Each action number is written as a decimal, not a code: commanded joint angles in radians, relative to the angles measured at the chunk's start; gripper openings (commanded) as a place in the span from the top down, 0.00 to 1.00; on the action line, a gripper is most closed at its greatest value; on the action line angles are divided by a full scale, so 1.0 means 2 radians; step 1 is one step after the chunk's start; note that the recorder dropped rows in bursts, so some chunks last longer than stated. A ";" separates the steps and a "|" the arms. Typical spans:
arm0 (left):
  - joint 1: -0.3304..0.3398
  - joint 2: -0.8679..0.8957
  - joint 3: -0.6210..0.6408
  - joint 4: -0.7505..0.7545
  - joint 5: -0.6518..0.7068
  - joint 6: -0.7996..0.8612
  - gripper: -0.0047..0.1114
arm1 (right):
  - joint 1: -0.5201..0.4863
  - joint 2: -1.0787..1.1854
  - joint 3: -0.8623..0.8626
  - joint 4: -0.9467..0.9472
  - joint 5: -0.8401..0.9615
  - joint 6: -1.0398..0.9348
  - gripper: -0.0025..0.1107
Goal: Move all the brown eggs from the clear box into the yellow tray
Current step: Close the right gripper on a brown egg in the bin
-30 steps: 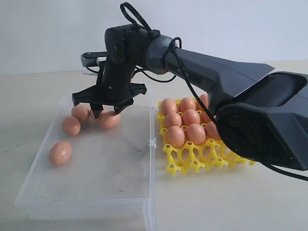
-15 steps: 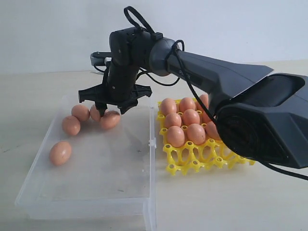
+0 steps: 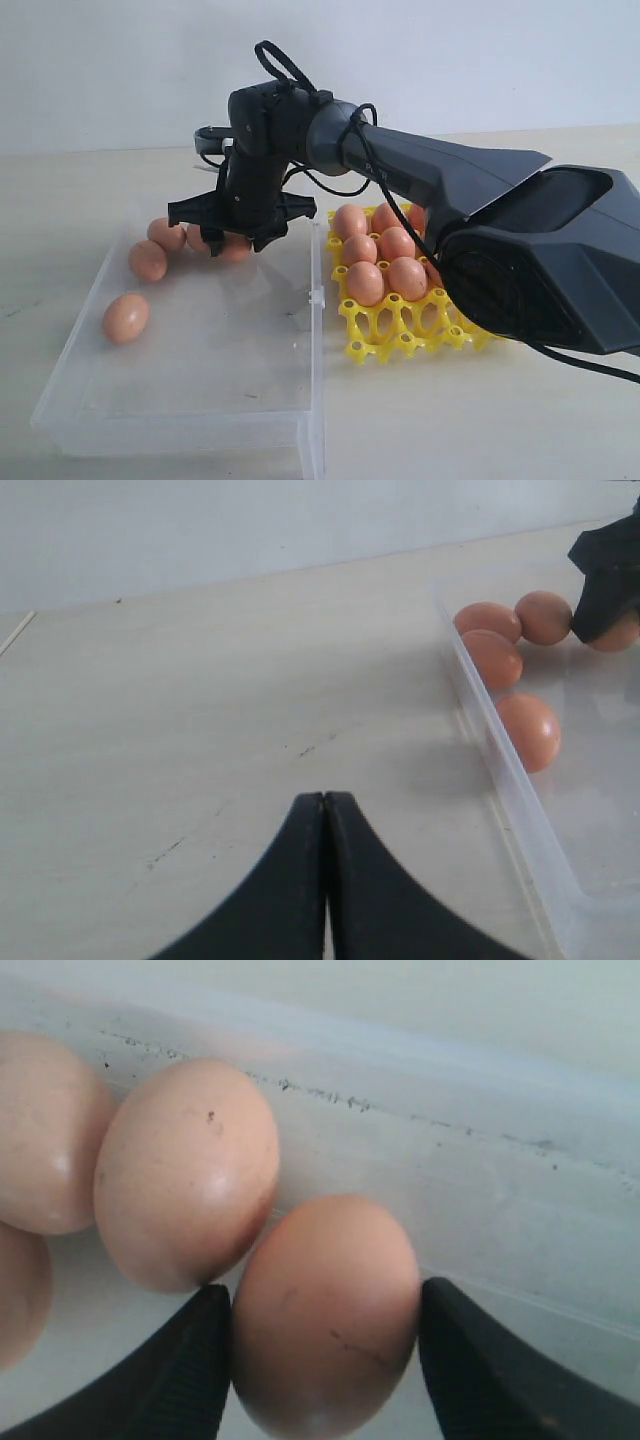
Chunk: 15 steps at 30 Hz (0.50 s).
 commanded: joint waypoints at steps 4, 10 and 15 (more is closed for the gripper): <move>-0.003 -0.003 -0.002 -0.003 -0.003 -0.002 0.96 | -0.004 0.000 -0.004 -0.023 -0.022 0.001 0.50; -0.003 -0.003 -0.002 -0.003 -0.003 -0.002 0.96 | -0.004 0.000 -0.004 -0.027 -0.038 0.001 0.50; -0.003 -0.003 -0.002 -0.003 -0.003 -0.002 0.96 | -0.004 0.000 -0.004 -0.029 -0.036 0.001 0.50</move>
